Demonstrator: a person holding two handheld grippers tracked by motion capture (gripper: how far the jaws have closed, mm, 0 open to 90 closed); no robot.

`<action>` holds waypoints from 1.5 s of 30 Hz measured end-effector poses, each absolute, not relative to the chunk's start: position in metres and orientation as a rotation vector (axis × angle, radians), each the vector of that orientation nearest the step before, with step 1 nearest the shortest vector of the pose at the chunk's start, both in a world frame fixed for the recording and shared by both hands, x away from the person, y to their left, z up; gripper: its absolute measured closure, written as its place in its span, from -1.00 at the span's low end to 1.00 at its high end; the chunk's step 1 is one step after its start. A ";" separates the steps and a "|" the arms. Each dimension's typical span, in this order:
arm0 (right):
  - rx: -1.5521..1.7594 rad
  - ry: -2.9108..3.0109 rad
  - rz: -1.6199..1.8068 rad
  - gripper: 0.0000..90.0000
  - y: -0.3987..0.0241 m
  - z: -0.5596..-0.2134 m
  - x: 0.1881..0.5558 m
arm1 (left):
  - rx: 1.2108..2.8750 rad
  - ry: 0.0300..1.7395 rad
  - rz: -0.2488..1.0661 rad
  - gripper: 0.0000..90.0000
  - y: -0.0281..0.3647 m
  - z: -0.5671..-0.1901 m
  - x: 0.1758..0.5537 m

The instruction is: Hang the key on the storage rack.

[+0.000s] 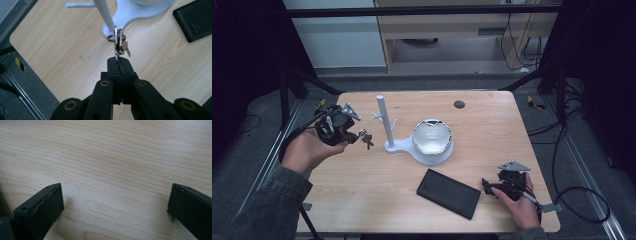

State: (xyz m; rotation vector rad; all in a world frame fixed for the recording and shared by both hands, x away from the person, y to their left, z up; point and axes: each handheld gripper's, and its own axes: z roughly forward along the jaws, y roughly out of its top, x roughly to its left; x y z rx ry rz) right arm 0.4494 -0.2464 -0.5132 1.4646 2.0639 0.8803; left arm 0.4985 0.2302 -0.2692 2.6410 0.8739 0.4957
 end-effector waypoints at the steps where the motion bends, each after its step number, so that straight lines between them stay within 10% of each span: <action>1: 1.464 2.064 0.880 -0.99 -0.246 -0.513 0.449 | 2.640 0.873 0.498 0.98 0.229 -0.267 0.499; 45: 1.460 2.066 0.882 -0.99 -0.246 -0.513 0.449 | 2.705 0.916 0.543 0.98 0.205 -0.249 0.532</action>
